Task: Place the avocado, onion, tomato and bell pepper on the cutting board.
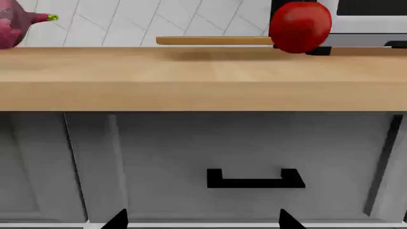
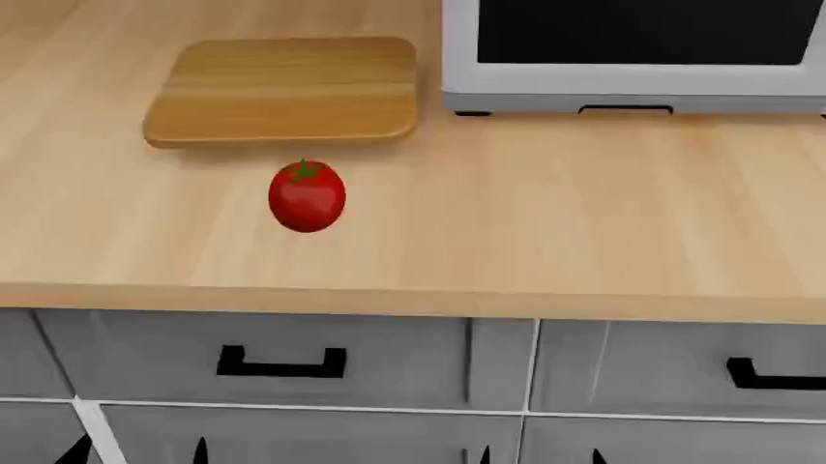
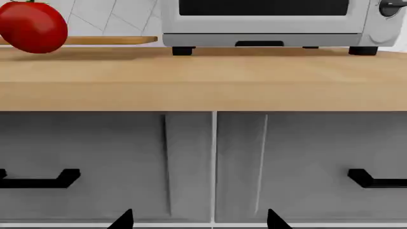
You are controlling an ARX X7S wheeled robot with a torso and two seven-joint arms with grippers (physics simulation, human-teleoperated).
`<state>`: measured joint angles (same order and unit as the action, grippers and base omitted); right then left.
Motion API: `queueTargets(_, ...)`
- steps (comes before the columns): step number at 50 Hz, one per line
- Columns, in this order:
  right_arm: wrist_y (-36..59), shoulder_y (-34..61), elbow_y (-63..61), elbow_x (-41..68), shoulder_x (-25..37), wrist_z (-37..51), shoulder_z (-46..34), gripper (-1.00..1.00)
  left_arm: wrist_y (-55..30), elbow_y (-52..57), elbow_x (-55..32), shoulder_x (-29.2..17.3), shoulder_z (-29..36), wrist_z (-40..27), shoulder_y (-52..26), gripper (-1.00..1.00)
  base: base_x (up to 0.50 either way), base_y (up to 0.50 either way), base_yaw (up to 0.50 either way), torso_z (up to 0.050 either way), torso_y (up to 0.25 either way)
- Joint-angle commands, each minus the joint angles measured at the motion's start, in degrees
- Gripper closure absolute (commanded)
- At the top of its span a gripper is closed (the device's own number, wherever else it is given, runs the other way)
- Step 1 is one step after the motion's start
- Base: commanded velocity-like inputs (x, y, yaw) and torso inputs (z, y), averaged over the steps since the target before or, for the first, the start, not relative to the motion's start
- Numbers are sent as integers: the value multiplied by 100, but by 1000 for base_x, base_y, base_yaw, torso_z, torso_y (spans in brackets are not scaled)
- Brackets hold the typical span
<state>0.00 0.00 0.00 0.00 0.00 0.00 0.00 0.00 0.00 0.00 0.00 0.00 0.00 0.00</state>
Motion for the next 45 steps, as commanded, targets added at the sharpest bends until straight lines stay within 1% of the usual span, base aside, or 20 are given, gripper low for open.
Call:
queueTargets(1, 16, -6, -24, 106, 106, 124, -124, -100, 26, -49, -129, -128, 148, -147, -26, -100, 0, 0, 0, 0, 0)
queueTargets(9, 115, 98, 131, 235, 233, 328, -254, -100, -78, -63, -239, -243, 292, -337, -63, -100, 0, 0, 0, 0, 0)
queueTargets(10, 102, 102, 157, 251, 244, 343, -264, -100, -97, -73, -221, -259, 313, -366, -70, -100, 0, 0, 0, 0, 0)
queueTargets(11, 230, 206, 249, 365, 164, 233, -190, -100, -113, -69, -7, -230, 238, -297, -5, -100, 0, 0, 0, 0, 0)
queueTargets(12, 102, 102, 157, 251, 244, 343, -264, -100, -97, -73, -221, -259, 313, -366, -70, -100, 0, 0, 0, 0, 0)
queueTargets(13, 145, 94, 116, 105, 109, 211, -104, -100, -139, -78, 46, -70, 98, -179, -69, -100, 0, 0, 0, 0, 0)
queueTargets(14, 115, 68, 93, 101, 132, 258, -136, -100, -165, -171, 309, -132, 249, -308, -102, -100, 0, 0, 0, 0, 0)
queueTargets(15, 102, 102, 157, 251, 244, 343, -264, -100, -97, -73, -221, -259, 313, -366, -70, -100, 0, 0, 0, 0, 0)
queueTargets(16, 141, 94, 117, 168, 169, 282, -176, -100, -131, -88, -30, -142, 184, -264, -73, -100, 0, 0, 0, 0, 0)
queueTargets(17, 102, 102, 157, 251, 244, 343, -264, -100, -97, -73, -221, -259, 313, -366, -70, -100, 0, 0, 0, 0, 0)
queueTargets(18, 141, 95, 116, 201, 200, 318, -213, -100, -136, -85, -63, -174, 225, -304, -76, -100, 0, 0, 0, 0, 0)
queueTargets(19, 130, 106, 142, 221, 214, 334, -223, -100, -70, -156, 9, -209, 318, -302, -100, -100, 0, 0, 0, 0, 0)
queueTargets(20, 161, 111, 121, 245, 225, 346, -237, -100, 140, -98, -112, -218, 332, -232, -35, -100, 0, 0, 0, 0, 0)
queueTargets(21, 156, 116, 124, 268, 239, 349, -254, -100, -44, -131, -147, -218, 308, -287, -95, -100, 0, 164, 0, 0, 0)
queueTargets(23, 114, 154, 239, 245, 276, 357, -318, -100, -25, -276, -50, -207, 344, -461, -164, -100, 0, 500, 0, 0, 0)
queueTargets(45, 87, 172, 269, 438, 441, 574, -505, -100, 41, -297, -171, -401, 603, -777, -171, -100, 0, 500, 0, 0, 0)
